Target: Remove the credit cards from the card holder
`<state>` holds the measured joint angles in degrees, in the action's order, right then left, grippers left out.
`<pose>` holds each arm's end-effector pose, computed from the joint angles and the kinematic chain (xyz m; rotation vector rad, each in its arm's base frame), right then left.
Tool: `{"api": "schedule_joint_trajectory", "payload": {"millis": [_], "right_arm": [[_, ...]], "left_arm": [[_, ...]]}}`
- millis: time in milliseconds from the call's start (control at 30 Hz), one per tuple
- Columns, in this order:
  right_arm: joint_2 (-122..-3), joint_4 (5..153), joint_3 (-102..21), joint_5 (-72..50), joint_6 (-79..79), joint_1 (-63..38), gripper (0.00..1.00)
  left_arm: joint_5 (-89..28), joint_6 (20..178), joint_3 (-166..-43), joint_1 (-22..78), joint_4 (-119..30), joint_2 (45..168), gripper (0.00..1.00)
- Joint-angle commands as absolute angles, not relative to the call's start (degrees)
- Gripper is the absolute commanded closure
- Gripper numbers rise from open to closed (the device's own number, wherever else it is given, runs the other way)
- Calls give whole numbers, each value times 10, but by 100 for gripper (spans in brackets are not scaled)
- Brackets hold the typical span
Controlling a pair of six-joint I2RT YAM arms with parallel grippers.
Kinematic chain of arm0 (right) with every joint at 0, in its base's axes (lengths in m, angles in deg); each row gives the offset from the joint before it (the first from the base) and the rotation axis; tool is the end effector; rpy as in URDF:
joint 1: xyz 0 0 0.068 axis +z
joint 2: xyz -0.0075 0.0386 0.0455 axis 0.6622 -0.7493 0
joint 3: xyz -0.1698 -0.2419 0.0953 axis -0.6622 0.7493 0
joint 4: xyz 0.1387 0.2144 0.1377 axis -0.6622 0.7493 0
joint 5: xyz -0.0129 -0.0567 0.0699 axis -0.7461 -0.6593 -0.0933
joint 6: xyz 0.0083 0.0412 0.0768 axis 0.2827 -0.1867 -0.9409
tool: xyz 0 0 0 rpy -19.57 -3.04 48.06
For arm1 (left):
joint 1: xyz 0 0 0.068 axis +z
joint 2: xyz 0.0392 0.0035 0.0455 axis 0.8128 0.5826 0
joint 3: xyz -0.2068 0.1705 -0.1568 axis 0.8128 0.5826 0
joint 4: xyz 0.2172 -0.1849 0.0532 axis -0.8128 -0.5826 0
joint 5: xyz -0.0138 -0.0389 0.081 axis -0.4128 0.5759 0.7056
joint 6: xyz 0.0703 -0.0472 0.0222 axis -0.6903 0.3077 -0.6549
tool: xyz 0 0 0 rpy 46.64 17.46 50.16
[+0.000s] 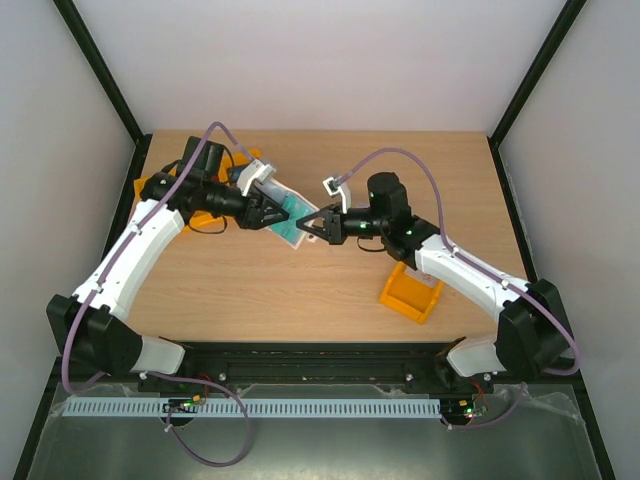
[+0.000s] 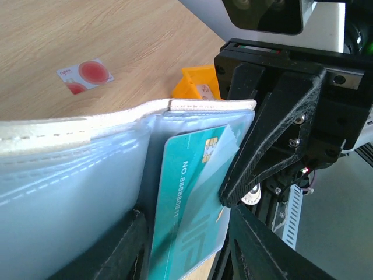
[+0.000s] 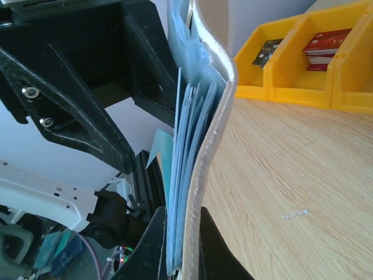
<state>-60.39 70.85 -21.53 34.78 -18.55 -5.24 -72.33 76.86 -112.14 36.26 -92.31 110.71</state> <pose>0.2491 0.2601 0.3337 -0.9152 1.8055 1.5711 0.2922 -0.1579 0.3824 0.9560 2.0389 -1.0847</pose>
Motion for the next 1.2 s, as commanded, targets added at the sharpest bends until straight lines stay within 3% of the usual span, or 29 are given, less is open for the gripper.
{"api": "schedule_joint_trajectory", "payload": {"millis": [0,133,433,600,767,867,933,1033,1167], "right_arm": [[-576,564,-201,411,-223,-48,98],[-586,483,-192,404,-281,-47,98],[-601,456,-187,390,-297,-48,98],[-598,499,-184,375,-262,-50,97],[-604,488,-169,383,-270,-53,78],[-610,465,-164,397,-289,-53,76],[-610,446,-157,401,-299,-53,78],[-610,426,-148,403,-312,-53,97],[-617,481,-149,374,-280,-59,98]], "left_arm": [[-740,760,-1102,363,-932,1106,60],[-759,745,-1095,355,-939,1107,65],[-838,690,-1126,354,-987,1107,98],[-861,685,-1146,387,-999,1107,98],[-871,715,-1138,427,-966,1095,98],[-868,717,-1129,429,-962,1093,98],[-866,720,-1130,434,-957,1093,98],[-865,722,-1127,444,-953,1091,98],[-835,741,-1099,466,-929,1085,98]]}}
